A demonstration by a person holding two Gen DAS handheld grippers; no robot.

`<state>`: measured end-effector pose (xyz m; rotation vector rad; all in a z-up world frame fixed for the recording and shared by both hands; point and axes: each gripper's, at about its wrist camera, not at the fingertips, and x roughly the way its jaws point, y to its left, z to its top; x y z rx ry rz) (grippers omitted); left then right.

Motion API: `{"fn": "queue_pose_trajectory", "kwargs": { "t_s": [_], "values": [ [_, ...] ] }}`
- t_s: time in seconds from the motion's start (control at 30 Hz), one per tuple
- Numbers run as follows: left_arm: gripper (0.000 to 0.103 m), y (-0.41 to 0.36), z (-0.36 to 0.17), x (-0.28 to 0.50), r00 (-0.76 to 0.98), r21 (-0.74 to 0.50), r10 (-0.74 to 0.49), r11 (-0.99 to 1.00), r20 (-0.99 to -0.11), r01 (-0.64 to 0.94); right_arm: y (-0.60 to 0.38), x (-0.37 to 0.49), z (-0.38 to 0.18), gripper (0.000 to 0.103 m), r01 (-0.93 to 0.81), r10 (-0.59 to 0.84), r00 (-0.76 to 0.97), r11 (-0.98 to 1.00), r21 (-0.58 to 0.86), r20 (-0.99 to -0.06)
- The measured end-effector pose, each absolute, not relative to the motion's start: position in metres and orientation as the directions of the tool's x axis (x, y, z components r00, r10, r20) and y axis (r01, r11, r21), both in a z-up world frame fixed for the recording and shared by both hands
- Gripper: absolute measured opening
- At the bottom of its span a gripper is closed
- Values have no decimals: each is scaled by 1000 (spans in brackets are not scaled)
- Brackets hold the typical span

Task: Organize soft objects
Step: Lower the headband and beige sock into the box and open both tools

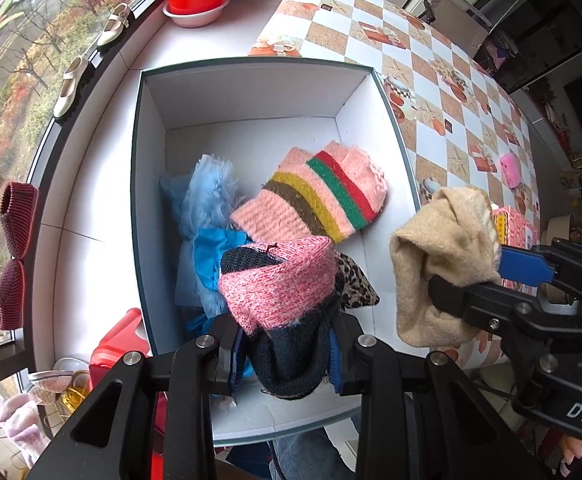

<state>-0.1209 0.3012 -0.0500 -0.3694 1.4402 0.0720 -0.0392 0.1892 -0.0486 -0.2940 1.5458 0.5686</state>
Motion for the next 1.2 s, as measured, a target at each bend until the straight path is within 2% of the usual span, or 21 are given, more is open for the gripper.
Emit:
{"fn": "queue_pose_trajectory", "kwargs": {
  "t_s": [1.2],
  "values": [
    [35,316,-75,-90,95,-172,-148,923,-984,-344,219,4,-74,43,-497,146,-94,850,174,-985]
  ]
}}
